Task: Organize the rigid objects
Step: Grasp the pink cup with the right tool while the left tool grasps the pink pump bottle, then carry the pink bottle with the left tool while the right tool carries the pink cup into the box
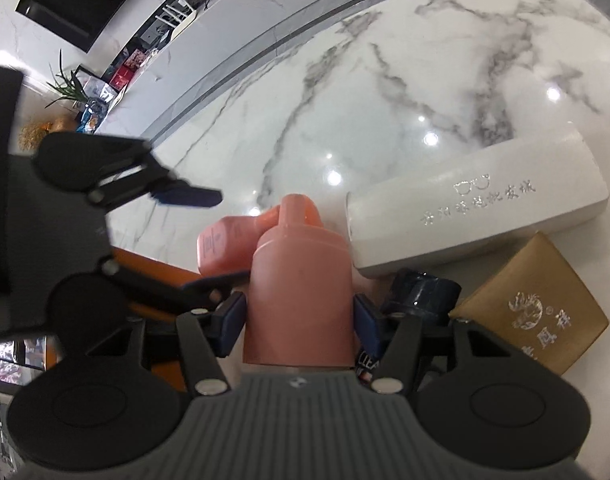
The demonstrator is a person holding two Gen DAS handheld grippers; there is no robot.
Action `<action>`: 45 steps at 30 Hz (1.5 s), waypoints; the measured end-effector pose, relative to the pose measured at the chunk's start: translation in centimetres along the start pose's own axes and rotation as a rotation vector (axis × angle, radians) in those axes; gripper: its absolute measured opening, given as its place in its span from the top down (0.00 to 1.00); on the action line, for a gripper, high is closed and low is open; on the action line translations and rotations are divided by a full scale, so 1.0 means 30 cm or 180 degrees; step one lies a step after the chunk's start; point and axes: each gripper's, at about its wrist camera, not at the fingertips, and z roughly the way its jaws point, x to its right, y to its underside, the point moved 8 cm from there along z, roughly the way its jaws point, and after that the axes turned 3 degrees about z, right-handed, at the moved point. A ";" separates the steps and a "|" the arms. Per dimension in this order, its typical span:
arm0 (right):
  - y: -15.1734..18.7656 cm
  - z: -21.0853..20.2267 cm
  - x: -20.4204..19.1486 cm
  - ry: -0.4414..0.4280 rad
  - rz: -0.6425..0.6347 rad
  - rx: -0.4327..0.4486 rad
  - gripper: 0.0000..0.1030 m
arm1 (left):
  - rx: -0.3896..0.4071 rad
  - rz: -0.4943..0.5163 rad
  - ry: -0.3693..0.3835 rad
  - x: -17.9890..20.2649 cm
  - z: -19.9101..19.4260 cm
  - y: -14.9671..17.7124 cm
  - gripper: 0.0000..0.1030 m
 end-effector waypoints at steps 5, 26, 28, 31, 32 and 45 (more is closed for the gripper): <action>-0.003 0.004 0.006 -0.0044 -0.0012 -0.0039 0.43 | -0.0023 0.0160 0.0041 0.025 0.053 -0.008 0.53; 0.049 -0.160 -0.064 -0.0161 -0.0404 0.0456 0.45 | 0.1114 -0.1920 -0.0042 -0.004 -0.500 0.199 0.72; 0.066 -0.208 -0.106 -0.0180 -0.0489 0.0556 0.45 | 0.1151 -0.2117 -0.0044 0.013 -0.583 0.269 0.71; 0.084 -0.272 -0.178 -0.0162 -0.0599 0.0680 0.45 | 0.1154 -0.2446 0.0005 0.043 -0.665 0.403 0.72; 0.089 -0.291 -0.203 -0.0175 -0.0629 0.0707 0.45 | 0.1181 -0.2538 0.0011 0.056 -0.685 0.449 0.72; 0.279 -0.165 -0.739 -0.0197 -0.1512 0.0401 0.45 | 0.1001 -0.3123 -0.0124 0.160 -0.522 0.872 0.72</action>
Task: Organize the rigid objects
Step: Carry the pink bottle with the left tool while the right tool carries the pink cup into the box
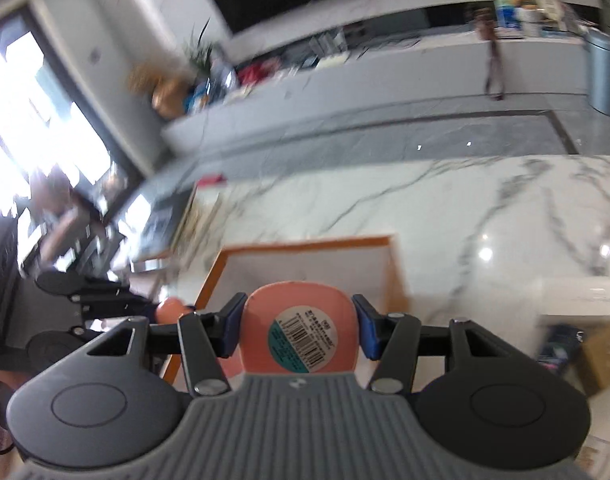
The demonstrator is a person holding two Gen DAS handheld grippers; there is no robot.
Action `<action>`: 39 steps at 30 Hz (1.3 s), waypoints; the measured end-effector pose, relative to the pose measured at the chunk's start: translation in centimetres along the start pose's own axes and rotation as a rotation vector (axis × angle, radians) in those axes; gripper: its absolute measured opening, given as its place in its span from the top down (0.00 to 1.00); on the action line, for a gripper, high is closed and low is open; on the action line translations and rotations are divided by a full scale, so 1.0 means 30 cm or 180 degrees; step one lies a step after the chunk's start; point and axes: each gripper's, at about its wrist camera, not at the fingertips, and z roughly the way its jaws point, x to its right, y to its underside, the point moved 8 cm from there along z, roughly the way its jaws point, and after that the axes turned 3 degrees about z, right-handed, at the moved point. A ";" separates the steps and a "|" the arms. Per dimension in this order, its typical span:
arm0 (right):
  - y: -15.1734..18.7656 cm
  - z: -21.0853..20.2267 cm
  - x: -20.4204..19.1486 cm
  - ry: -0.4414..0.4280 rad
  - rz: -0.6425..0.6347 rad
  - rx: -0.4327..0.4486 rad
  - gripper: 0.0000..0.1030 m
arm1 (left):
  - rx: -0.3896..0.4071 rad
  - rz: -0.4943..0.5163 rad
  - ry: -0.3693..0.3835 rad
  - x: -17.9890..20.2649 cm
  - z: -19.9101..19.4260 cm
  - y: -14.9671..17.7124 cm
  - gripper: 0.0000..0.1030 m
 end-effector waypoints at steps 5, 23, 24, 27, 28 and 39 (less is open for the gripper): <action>0.017 0.244 -0.038 0.0258 -0.0112 -0.0325 0.45 | 0.0023 0.0159 0.0021 -0.038 0.090 0.020 0.72; 0.120 0.481 0.022 0.0609 -0.0517 -0.1440 0.45 | -0.0058 0.0652 0.0092 -0.088 0.203 0.073 0.68; 0.133 0.481 0.020 0.0617 -0.0562 -0.1531 0.45 | -0.0075 0.0669 0.0073 -0.088 0.200 0.073 0.66; 0.156 0.473 0.019 0.0632 -0.0694 -0.1749 0.44 | -0.0087 0.0670 0.0040 -0.088 0.180 0.079 0.66; 0.160 0.471 0.019 0.0629 -0.0725 -0.1796 0.45 | -0.0098 0.0668 0.0031 -0.090 0.175 0.081 0.66; 0.148 0.453 0.021 0.0606 -0.0761 -0.2022 0.43 | -0.0081 0.1048 -0.0150 -0.071 0.172 0.067 0.47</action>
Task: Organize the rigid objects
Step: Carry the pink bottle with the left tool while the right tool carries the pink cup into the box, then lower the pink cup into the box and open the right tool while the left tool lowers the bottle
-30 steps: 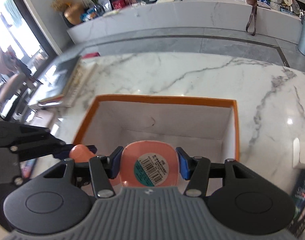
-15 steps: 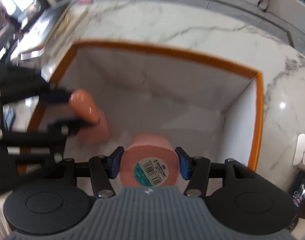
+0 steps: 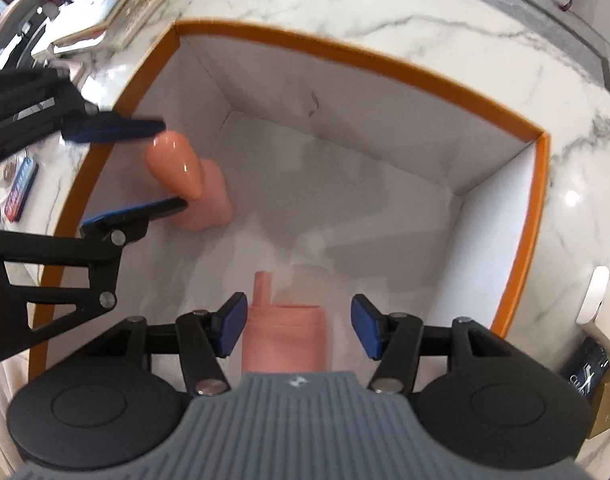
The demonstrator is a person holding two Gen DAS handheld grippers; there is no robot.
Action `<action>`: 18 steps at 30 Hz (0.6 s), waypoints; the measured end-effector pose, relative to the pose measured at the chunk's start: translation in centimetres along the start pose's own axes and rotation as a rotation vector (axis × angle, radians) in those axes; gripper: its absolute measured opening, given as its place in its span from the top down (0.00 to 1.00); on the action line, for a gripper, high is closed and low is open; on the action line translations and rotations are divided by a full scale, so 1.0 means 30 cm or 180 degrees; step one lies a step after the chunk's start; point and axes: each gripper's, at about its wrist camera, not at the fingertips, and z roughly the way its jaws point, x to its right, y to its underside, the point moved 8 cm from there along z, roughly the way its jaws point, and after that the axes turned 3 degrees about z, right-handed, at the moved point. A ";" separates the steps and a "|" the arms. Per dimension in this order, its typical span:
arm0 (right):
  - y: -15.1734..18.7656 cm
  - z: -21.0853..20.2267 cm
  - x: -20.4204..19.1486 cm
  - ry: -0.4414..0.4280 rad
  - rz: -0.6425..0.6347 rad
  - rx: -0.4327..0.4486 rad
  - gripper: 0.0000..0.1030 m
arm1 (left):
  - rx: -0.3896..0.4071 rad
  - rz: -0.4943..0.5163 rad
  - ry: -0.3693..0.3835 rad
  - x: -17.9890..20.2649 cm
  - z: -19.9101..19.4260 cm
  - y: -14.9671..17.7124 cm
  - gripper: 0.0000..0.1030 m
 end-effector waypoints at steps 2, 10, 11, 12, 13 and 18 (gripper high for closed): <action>0.010 0.011 -0.008 0.0040 -0.0080 -0.0040 0.43 | 0.0076 0.0010 -0.0021 -0.005 -0.009 -0.015 0.47; 0.037 0.067 -0.019 0.0106 -0.0227 -0.0202 0.40 | 0.0007 0.0090 0.0073 0.007 0.013 -0.037 0.72; 0.037 0.064 -0.015 0.0083 -0.0193 -0.0182 0.46 | -0.0005 0.0064 0.0077 0.005 0.014 -0.037 0.73; 0.036 0.059 -0.011 0.0089 -0.0181 -0.0166 0.46 | -0.0017 0.0033 0.0076 0.004 0.016 -0.039 0.73; 0.033 0.051 -0.006 0.0100 -0.0187 -0.0131 0.46 | -0.0022 0.0006 0.0071 -0.001 0.017 -0.038 0.74; -0.023 -0.033 0.010 0.0032 -0.0191 0.0313 0.46 | -0.0035 -0.0082 -0.0117 -0.055 0.020 -0.043 0.78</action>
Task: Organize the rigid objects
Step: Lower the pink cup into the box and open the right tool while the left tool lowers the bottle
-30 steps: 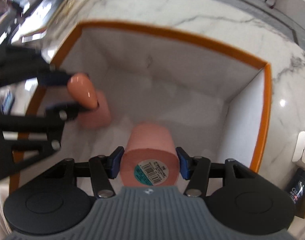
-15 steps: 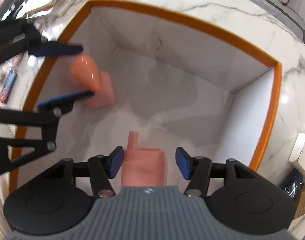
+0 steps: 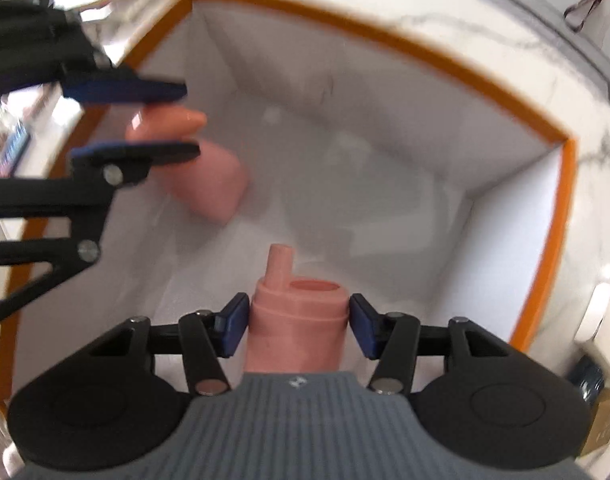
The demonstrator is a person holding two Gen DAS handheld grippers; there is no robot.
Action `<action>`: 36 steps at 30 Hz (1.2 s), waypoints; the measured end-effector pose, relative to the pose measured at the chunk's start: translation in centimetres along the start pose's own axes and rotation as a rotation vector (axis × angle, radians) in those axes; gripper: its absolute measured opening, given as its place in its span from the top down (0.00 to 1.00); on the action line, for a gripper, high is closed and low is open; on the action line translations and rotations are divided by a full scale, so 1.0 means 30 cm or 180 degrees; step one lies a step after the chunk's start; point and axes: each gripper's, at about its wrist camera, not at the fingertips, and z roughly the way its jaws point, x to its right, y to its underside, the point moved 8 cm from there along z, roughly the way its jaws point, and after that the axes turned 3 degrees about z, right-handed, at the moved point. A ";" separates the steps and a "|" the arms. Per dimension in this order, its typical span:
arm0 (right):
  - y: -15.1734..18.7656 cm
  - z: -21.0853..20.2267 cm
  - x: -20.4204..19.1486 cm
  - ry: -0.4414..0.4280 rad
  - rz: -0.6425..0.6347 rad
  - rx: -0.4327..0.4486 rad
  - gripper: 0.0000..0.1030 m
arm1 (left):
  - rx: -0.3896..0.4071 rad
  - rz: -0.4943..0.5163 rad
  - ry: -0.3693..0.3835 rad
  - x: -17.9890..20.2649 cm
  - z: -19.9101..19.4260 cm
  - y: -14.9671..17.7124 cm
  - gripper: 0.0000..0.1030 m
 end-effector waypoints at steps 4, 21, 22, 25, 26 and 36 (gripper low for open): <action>-0.065 -0.059 0.011 -0.0044 0.0027 0.0522 0.46 | -0.0061 -0.0017 -0.0094 -0.029 0.013 -0.013 0.78; -0.115 -0.074 -0.035 0.0197 -0.0315 0.1025 0.47 | 0.0099 0.0219 -0.0463 -0.070 0.028 -0.045 0.81; -0.120 -0.072 -0.035 0.0198 -0.0337 0.1046 0.47 | 0.0084 0.0203 -0.0433 -0.070 0.034 -0.044 0.80; -0.110 -0.045 -0.026 0.0190 -0.0375 0.1045 0.46 | 0.0083 0.0144 -0.0390 -0.068 0.048 -0.034 0.75; -0.123 -0.015 -0.036 0.0165 -0.0369 0.1025 0.42 | 0.0118 0.0118 -0.0359 -0.066 0.044 -0.033 0.74; -0.036 -0.027 -0.024 0.0119 -0.0519 0.0951 0.38 | 0.0362 0.0115 -0.0295 -0.045 -0.078 0.000 0.46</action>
